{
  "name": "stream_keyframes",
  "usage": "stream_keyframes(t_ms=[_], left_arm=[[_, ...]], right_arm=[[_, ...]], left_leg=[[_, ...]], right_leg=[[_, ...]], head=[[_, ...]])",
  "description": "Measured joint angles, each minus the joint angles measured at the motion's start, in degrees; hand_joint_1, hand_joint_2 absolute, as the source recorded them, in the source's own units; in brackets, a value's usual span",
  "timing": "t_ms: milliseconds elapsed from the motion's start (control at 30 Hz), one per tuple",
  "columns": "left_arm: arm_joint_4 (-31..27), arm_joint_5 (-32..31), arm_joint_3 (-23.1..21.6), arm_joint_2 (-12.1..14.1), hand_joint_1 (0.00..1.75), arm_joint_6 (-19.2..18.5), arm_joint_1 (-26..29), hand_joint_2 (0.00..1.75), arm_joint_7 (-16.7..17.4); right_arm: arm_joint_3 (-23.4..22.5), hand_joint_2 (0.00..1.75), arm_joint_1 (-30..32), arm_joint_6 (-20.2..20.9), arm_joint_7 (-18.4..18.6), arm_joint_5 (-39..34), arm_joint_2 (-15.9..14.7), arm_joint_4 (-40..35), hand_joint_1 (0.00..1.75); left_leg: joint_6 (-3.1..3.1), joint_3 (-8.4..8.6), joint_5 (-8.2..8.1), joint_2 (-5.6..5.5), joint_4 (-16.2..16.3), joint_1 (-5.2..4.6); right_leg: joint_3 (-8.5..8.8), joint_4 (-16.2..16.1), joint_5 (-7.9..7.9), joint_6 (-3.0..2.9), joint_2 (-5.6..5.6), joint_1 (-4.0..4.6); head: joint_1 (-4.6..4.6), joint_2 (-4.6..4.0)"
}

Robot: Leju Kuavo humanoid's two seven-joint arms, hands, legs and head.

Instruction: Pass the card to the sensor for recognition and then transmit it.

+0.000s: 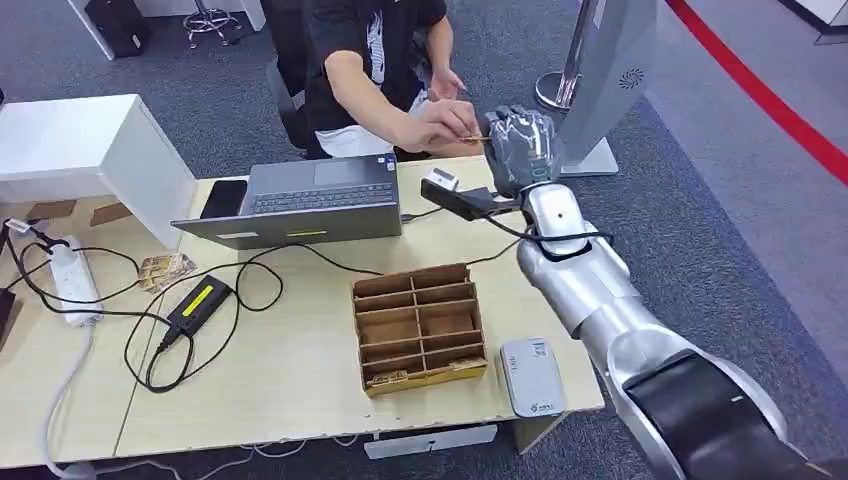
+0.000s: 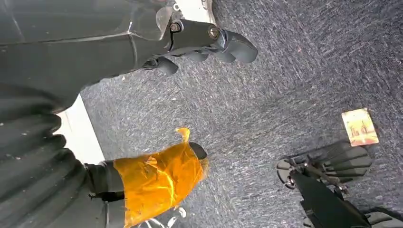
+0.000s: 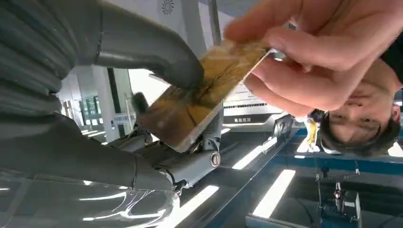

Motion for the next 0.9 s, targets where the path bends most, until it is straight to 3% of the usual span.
stream_keyframes(t_ms=[233, 400, 567, 900], left_arm=[[0.0, 0.6, 0.0, 0.0, 0.00, 0.0, 0.0, 1.75, 0.1], [0.0, 2.3, 0.0, 0.1, 0.00, 0.1, 0.8, 1.75, -0.1], [0.0, 4.4, 0.5, 0.4, 0.00, 0.7, 2.2, 1.75, -0.7], [0.0, 8.1, 3.9, 1.6, 0.00, 2.6, 6.5, 1.75, -2.9]], right_arm=[[0.1, 1.75, 0.4, 0.1, -2.5, -3.1, 0.0, -0.7, 1.75], [0.3, 1.75, 3.9, -0.1, -3.2, -1.7, -1.9, -7.5, 1.75], [0.7, 1.75, 10.7, -0.3, -3.0, -0.8, -6.7, -18.8, 1.75], [-3.1, 1.75, 36.0, 0.0, -6.3, -6.8, -19.6, -44.7, 1.75]], left_leg=[[0.00, 0.01, 0.00, 0.01, 0.0, 0.00], [0.01, 0.00, -0.01, 0.00, 0.0, 0.00], [0.13, 0.01, -0.10, -0.03, 0.0, -0.01], [0.18, 0.02, -0.51, -0.04, 0.0, -0.03]], right_leg=[[-0.02, 0.0, 0.00, 0.00, 0.01, 0.00], [-0.02, 0.0, -0.01, 0.01, 0.00, 0.00], [0.01, -0.1, -0.13, 0.15, -0.04, 0.00], [0.05, -0.1, -0.39, 0.18, -0.08, -0.01]], head=[[0.00, 0.02], [0.00, 0.00], [0.02, 0.00], [-0.02, 0.00]])
